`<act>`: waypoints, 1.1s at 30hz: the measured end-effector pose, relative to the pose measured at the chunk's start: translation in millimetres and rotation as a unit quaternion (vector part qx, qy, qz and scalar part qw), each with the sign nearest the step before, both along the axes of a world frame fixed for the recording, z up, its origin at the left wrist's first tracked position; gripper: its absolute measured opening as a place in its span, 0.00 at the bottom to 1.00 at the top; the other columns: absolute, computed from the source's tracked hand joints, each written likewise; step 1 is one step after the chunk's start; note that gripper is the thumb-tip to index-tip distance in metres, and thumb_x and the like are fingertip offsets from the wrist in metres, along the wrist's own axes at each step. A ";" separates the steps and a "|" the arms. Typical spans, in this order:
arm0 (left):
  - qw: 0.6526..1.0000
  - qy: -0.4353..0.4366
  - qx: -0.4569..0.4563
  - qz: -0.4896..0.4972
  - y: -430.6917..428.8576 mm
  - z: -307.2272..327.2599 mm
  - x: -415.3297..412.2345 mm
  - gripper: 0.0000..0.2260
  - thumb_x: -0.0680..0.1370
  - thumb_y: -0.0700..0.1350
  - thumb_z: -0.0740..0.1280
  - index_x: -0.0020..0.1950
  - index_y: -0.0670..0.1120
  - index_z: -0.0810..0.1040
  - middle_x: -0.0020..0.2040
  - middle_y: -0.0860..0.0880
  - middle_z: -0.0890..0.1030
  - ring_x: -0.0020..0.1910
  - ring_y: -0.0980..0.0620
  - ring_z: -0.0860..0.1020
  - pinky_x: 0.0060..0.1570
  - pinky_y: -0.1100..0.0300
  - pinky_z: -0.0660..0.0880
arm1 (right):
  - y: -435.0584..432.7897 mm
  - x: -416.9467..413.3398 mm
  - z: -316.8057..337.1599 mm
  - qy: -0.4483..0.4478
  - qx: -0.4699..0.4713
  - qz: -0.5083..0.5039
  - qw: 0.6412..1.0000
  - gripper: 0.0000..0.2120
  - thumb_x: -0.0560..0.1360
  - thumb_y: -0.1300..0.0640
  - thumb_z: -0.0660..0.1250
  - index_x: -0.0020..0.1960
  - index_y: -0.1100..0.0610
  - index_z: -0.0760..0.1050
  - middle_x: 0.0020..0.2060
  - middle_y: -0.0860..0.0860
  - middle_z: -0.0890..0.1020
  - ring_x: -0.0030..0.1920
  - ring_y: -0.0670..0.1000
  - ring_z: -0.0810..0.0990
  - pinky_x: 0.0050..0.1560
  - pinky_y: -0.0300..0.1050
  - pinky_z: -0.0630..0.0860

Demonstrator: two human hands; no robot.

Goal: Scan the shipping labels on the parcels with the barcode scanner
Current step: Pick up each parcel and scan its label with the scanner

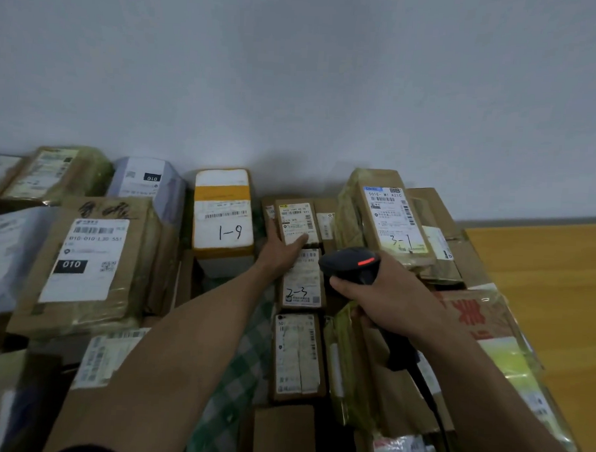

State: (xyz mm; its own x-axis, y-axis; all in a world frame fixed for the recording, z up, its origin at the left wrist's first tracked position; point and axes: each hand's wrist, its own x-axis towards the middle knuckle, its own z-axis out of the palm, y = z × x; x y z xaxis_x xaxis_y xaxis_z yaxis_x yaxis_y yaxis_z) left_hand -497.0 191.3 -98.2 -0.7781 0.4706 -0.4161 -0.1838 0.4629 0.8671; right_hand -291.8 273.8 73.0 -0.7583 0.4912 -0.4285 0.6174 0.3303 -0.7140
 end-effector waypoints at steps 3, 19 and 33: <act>0.990 0.138 -0.023 0.008 -8.9 14.0 10.3 0.32 0.82 0.56 0.67 0.82 0.51 0.57 0.73 0.46 0.73 0.69 0.43 0.76 0.65 0.47 0.75 | -1.2 0.0 -3.1 0.002 -0.001 0.009 1.000 0.24 0.75 0.42 0.76 0.67 0.46 0.74 0.46 0.49 0.85 0.36 0.47 0.85 0.33 0.39 0.80; 0.934 0.263 -0.241 0.033 -83.6 -0.9 -31.6 0.19 0.81 0.62 0.65 0.67 0.55 0.81 0.72 0.52 0.76 0.75 0.46 0.66 0.77 0.36 0.51 | -7.2 -6.4 -2.7 -0.038 0.055 0.003 0.998 0.34 0.63 0.28 0.73 0.65 0.42 0.75 0.47 0.47 0.86 0.42 0.50 0.85 0.46 0.52 0.84; 0.972 0.161 -0.072 0.157 -78.8 -10.1 -24.6 0.60 0.56 0.53 0.88 0.81 0.55 0.56 0.73 0.48 0.72 0.73 0.43 0.70 0.68 0.40 0.72 | -6.6 -7.1 -8.8 -0.019 0.043 0.004 0.999 0.28 0.64 0.29 0.74 0.61 0.38 0.78 0.40 0.47 0.87 0.37 0.49 0.86 0.42 0.52 0.85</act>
State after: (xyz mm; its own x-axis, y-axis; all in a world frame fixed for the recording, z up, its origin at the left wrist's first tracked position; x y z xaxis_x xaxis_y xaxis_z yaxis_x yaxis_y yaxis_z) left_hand -521.6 112.4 -108.3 -0.9746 0.1448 -0.1707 -0.0644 0.5491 0.8333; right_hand -298.9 267.2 64.2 -0.7459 0.5220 -0.4136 0.6410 0.3937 -0.6589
